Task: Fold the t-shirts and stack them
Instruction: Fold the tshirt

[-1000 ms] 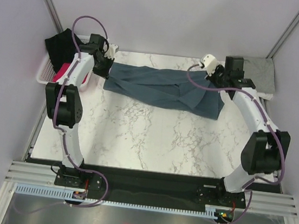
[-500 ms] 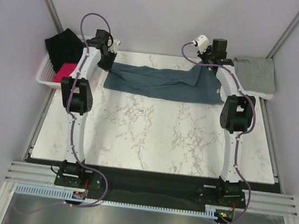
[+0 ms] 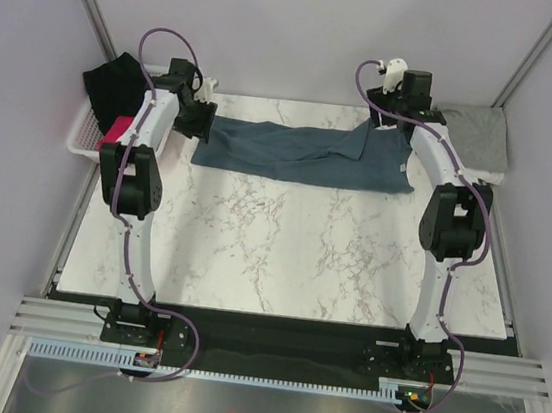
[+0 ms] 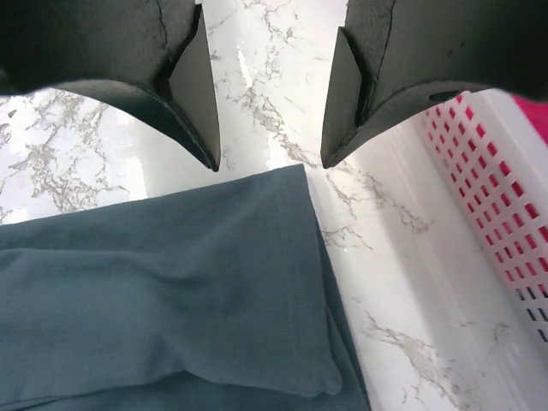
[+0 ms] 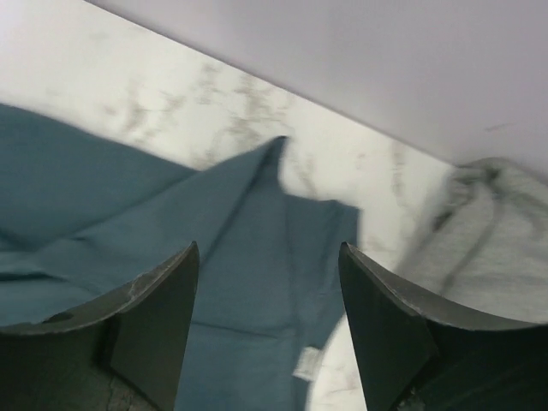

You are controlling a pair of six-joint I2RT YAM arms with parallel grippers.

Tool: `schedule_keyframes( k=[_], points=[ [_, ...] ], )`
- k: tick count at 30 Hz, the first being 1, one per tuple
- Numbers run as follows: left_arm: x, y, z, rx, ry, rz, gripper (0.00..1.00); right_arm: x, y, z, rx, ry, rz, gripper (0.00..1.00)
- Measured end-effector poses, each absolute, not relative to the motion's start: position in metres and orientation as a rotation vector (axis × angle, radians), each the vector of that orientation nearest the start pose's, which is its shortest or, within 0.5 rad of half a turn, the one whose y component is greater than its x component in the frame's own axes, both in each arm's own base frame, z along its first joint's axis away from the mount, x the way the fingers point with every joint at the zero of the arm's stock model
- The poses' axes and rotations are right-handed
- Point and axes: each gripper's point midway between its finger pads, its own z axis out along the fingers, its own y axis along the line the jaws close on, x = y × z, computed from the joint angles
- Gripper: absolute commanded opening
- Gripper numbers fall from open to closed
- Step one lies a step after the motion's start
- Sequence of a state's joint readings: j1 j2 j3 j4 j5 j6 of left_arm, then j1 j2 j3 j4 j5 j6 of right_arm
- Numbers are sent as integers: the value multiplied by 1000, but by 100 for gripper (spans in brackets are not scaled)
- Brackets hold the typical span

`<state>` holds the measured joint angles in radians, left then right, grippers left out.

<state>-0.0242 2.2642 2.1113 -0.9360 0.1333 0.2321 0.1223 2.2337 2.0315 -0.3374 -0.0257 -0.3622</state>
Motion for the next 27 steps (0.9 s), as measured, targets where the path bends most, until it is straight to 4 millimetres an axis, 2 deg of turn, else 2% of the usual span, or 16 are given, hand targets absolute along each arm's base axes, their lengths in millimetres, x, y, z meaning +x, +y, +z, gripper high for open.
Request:
schedule_keyframes(
  k=[3,5,9,13,17,19,22,23,24,25,26,27],
  points=[
    [516,-32,94,365,2629,-149,54,607,88,179,-431,2059,107,71],
    [510,-33,84,357,2660,-164,52,595,104,170,-376,2092,292,70],
    [508,-33,67,348,2699,-173,51,579,118,128,-240,2203,570,69],
    [507,-30,49,339,2737,-160,51,573,118,80,-127,2307,708,69],
    [508,-24,36,332,2762,-115,50,568,117,54,-74,2366,759,69],
    [507,-22,31,330,2772,-101,48,566,119,49,-65,2380,771,69],
    [506,-20,24,326,2788,-83,36,566,120,48,-62,2380,787,66],
    [506,-19,23,325,2790,-79,20,566,121,48,-62,2379,792,62],
    [506,-19,23,318,2791,-77,12,567,122,48,-64,2376,797,60],
    [507,-19,23,323,2789,-75,8,567,123,48,-61,2373,803,57],
    [507,-19,22,321,2787,-75,3,567,124,48,-62,2371,811,50],
    [507,-19,22,322,2787,-74,2,568,124,48,-65,2366,817,47]
  ],
)
